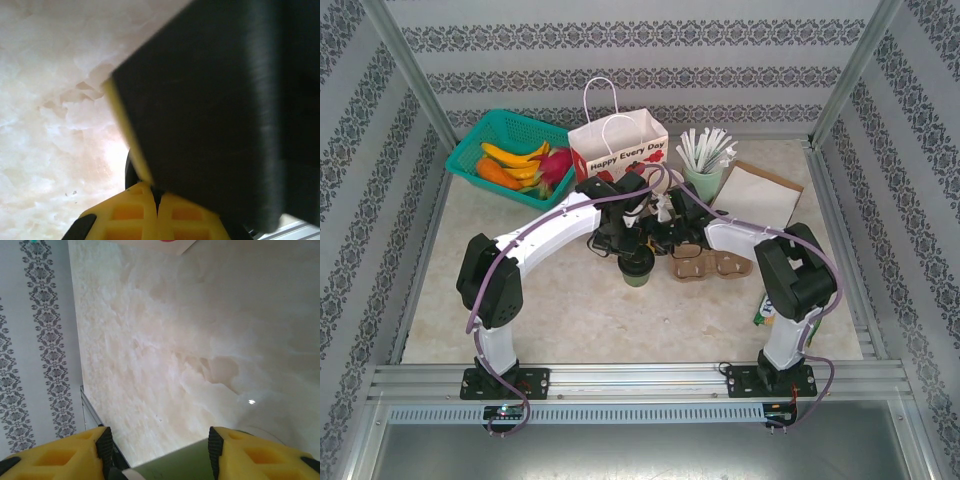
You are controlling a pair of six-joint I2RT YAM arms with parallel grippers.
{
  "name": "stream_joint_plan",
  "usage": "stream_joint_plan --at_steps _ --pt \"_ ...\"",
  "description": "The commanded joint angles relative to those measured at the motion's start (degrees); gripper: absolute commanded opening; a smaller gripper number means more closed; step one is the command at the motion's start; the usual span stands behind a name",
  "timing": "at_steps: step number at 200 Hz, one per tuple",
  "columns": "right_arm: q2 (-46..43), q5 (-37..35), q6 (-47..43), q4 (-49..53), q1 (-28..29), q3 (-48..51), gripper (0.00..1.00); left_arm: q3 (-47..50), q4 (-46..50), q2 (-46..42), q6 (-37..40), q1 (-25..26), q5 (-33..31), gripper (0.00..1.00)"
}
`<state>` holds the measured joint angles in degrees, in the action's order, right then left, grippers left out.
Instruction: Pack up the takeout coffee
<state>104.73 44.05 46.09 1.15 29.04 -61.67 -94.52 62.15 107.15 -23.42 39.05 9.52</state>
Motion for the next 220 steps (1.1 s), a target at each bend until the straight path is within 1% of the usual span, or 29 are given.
stream_joint_plan --at_steps 1,58,84,104,143,151,160,179,200,220 --pt "2.05 1.83 -1.65 7.58 3.39 0.87 0.56 1.49 -4.73 4.15 -0.67 1.87 0.93 0.00" --pt "-4.98 -3.73 -1.66 7.47 2.00 3.74 0.56 0.55 -1.94 3.34 -1.78 1.83 -3.68 0.00" --pt "-9.31 -7.83 -2.45 7.49 1.31 5.10 0.59 0.29 -1.15 2.63 -2.87 1.82 -6.34 0.00" --pt "-11.04 -9.82 -3.29 7.91 0.78 5.56 0.61 -0.17 -0.34 2.45 -3.52 1.83 -8.05 0.00" --pt "-14.83 -13.80 -2.77 7.61 -0.61 8.16 0.72 -1.37 1.39 2.02 -5.33 1.82 -10.69 0.00" --pt "-15.83 -14.48 -2.77 7.65 -1.05 9.13 0.77 -1.50 1.48 1.84 -5.90 1.83 -11.05 0.00" --pt "-17.03 -14.78 -2.83 7.24 -1.62 10.43 0.86 -1.59 1.49 1.60 -6.61 1.82 -11.32 0.00" --pt "-20.00 -15.20 -3.47 6.60 -2.86 13.51 0.98 -2.46 2.43 1.95 -8.13 1.82 -11.78 0.00" --pt "-23.47 -15.70 -5.77 6.64 -3.60 16.03 0.98 -2.64 2.54 2.18 -9.64 1.76 -12.39 0.00" --pt "-26.06 -15.40 -9.74 5.81 -3.31 18.03 0.98 -2.67 2.53 2.82 -10.86 1.65 -12.78 0.00"
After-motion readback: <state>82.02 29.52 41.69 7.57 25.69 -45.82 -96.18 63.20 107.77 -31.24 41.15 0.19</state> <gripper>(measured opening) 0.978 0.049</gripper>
